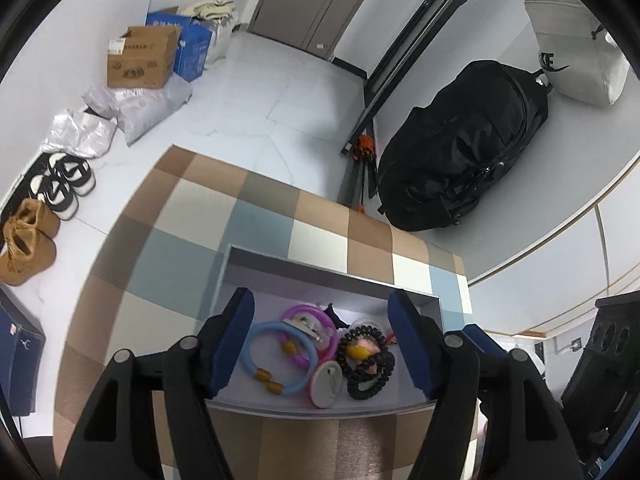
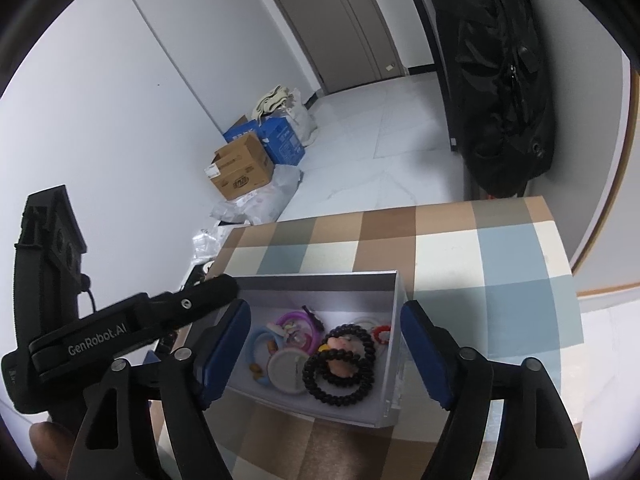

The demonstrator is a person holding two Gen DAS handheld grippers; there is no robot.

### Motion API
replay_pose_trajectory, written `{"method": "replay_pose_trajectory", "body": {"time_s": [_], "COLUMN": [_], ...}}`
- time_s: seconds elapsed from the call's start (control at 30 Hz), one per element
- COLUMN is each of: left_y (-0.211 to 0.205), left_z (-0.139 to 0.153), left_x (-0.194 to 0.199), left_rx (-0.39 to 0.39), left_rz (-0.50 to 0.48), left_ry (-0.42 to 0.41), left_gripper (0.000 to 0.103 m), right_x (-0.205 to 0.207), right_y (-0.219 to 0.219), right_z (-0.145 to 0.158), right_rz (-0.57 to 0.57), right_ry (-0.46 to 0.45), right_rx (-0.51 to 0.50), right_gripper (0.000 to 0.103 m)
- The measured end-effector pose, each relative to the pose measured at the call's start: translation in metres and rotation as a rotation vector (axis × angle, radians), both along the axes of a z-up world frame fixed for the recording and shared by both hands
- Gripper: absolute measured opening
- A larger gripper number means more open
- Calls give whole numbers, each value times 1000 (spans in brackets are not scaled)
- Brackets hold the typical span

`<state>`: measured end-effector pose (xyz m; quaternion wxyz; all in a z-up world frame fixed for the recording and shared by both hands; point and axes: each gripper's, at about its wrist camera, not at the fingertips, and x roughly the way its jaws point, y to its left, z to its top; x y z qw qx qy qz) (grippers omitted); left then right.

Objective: Organize jewelry
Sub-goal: 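Lift both grippers out of the grey box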

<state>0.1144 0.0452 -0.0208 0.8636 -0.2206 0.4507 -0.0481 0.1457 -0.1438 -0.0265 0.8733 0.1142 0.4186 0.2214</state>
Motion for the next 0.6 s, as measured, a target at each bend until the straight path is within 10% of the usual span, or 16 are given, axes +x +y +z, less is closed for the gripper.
{"method": "replay_pose_trajectory", "body": {"time_s": [0.6], "left_y": [-7], "left_z": [25], "left_x": [-40], "left_rx": [260], "left_rz": [63], "left_ry": [-164], "left_gripper": [83], "right_x": [-42], "right_y": [-12], "right_z": [24], "right_rz": [-38], "right_ry": [-141], "right_rx": [-41], "right_gripper": [96]}}
